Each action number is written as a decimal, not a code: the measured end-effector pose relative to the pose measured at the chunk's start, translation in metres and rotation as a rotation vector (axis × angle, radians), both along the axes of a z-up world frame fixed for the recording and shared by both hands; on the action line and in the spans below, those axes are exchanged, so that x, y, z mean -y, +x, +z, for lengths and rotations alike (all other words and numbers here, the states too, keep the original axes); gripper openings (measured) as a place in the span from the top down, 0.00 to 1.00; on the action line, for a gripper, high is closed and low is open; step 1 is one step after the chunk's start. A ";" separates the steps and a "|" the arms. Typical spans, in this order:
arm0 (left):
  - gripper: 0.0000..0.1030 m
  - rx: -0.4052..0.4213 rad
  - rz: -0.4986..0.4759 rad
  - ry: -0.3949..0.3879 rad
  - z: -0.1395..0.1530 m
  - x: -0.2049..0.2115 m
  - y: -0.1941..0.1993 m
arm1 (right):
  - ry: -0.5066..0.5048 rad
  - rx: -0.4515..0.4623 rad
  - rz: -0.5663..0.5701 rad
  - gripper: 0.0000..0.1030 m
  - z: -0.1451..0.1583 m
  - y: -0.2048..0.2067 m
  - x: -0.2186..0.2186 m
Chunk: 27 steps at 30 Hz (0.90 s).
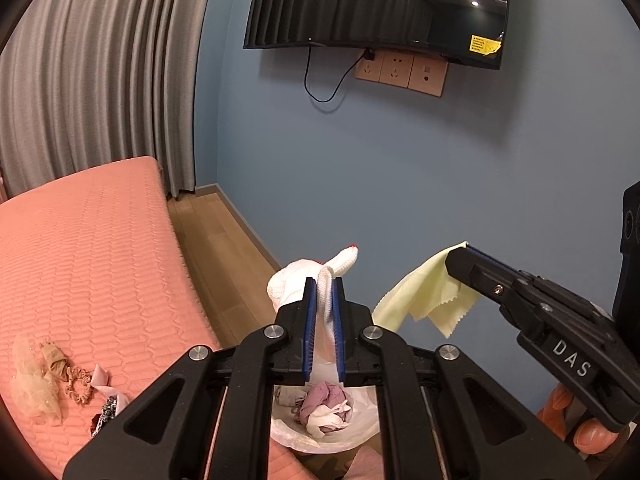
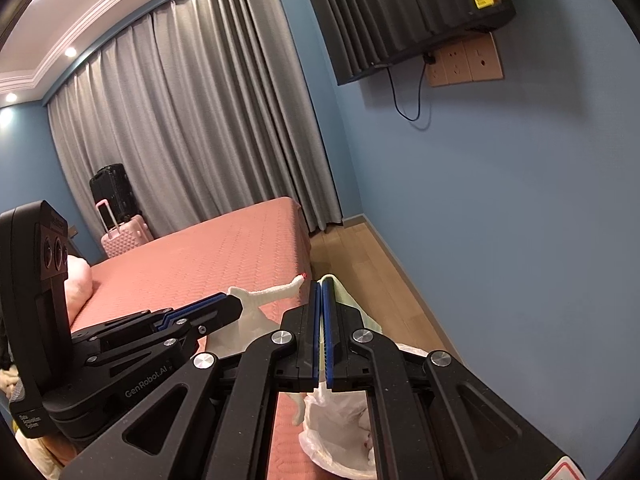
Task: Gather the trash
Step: 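Carry the glove and yellow cloth with both tools over the wastebasket, then open both tools to drop the glove and cloth into the wastebasket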
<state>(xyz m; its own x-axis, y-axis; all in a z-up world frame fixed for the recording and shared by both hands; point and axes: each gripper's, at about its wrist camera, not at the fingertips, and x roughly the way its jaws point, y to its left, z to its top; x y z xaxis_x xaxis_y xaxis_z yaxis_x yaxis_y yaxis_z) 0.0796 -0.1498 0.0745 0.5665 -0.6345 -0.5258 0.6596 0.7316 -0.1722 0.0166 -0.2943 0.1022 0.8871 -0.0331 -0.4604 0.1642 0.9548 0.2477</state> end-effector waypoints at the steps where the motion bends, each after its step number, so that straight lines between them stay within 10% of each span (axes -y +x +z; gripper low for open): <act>1: 0.91 0.000 -0.002 0.002 -0.001 0.002 0.000 | 0.002 -0.004 -0.005 0.98 -0.002 0.000 0.002; 8: 0.87 -0.024 -0.005 0.019 -0.014 0.018 0.006 | -0.001 -0.023 -0.030 0.96 -0.015 0.002 0.006; 13: 0.44 -0.008 0.017 0.012 -0.015 0.020 0.004 | -0.009 -0.024 -0.047 0.95 -0.018 0.001 0.007; 27: 0.43 0.007 0.070 0.019 -0.013 0.001 0.005 | -0.005 -0.030 -0.020 0.78 -0.020 0.002 -0.011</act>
